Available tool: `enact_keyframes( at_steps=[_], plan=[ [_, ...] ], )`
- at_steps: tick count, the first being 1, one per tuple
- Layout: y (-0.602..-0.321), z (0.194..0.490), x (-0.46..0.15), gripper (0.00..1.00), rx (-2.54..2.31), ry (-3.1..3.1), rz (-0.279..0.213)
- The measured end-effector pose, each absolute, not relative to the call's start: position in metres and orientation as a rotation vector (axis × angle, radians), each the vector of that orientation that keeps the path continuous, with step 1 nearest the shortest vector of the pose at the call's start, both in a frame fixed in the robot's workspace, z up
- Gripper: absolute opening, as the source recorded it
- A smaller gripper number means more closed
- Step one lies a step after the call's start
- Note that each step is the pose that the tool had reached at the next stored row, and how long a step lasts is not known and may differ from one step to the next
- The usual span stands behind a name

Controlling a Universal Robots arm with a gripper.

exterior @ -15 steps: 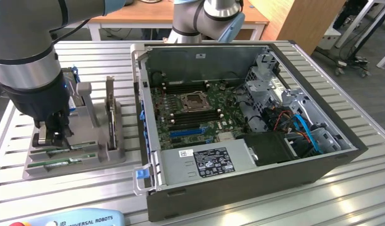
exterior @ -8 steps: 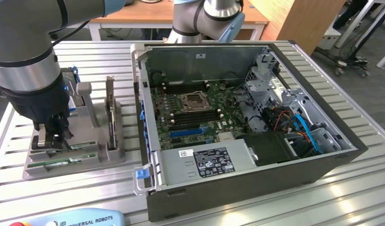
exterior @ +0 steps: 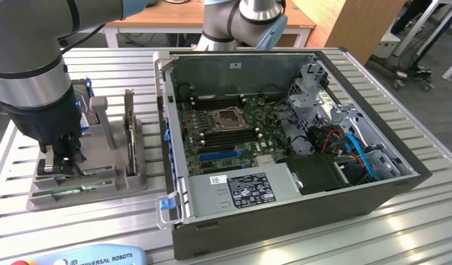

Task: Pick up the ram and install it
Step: 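Pick up the ram and move it above insertion slot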

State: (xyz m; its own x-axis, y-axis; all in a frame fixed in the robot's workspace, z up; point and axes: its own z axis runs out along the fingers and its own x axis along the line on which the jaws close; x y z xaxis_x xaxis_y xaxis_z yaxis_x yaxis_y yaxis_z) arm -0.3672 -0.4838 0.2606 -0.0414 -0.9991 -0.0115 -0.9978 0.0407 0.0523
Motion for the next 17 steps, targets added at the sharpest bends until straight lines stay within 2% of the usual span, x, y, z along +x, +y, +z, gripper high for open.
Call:
enact_keyframes(
  at_steps=[17],
  plan=[
    [-0.484,0.237,-0.367,0.35,2.155,-2.246,-0.071]
  ],
)
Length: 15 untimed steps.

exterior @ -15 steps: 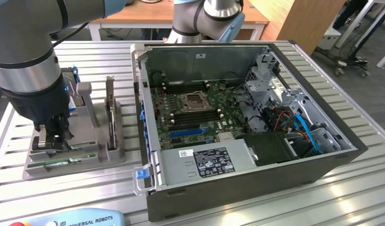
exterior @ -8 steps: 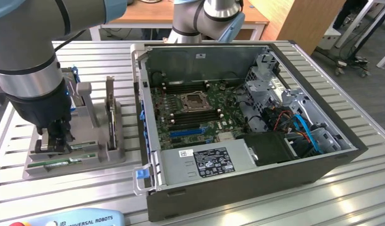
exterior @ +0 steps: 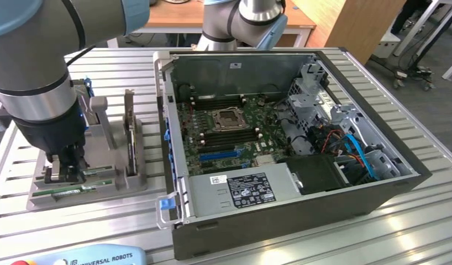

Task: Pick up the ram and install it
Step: 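Pick up the ram and move it above insertion slot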

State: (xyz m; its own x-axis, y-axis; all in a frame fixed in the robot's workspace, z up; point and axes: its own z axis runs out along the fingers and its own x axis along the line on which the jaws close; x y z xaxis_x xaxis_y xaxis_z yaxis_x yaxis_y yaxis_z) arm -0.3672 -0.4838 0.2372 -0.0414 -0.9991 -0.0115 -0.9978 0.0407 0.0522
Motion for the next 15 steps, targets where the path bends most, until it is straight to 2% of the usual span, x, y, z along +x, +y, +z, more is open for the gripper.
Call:
enact_keyframes(
  at_steps=[15],
  plan=[
    [-0.484,0.224,-0.367,0.35,2.155,-2.246,-0.071]
  ],
)
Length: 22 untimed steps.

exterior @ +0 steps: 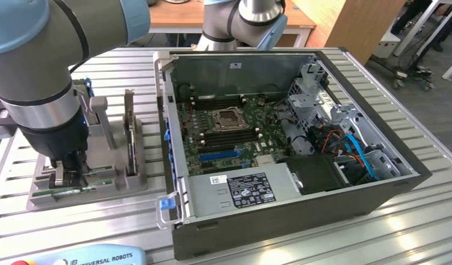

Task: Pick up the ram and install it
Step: 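Pick up the ram and move it above insertion slot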

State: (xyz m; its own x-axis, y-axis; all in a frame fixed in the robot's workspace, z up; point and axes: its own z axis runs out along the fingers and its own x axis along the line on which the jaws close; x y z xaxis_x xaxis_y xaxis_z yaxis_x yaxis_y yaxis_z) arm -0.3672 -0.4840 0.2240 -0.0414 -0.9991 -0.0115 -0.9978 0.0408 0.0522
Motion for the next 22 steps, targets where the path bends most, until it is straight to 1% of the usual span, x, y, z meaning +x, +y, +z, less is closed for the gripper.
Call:
enact_keyframes(
  at_steps=[22],
  plan=[
    [-0.484,0.206,-0.367,0.35,2.155,-2.246,-0.071]
  ],
)
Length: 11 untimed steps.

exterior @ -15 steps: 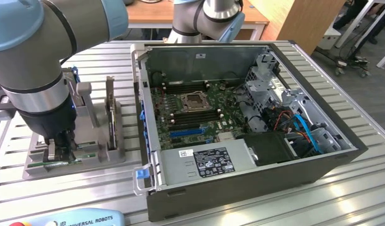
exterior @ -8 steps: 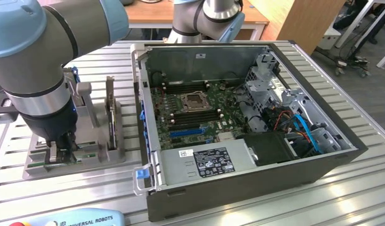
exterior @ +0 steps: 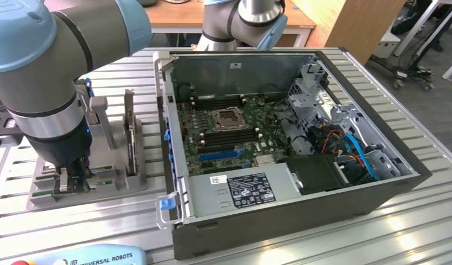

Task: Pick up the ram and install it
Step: 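Pick up the ram and move it above insertion slot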

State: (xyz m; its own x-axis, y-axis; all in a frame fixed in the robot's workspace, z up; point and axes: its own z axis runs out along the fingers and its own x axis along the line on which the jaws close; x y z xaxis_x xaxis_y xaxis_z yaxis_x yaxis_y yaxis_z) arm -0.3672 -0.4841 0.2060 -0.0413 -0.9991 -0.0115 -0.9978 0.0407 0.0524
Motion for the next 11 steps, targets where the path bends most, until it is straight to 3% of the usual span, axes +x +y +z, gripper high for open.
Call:
enact_keyframes(
  at_steps=[11],
  plan=[
    [-0.4841,0.2029,-0.3672,0.35,2.182,-2.220,-0.071]
  ],
)
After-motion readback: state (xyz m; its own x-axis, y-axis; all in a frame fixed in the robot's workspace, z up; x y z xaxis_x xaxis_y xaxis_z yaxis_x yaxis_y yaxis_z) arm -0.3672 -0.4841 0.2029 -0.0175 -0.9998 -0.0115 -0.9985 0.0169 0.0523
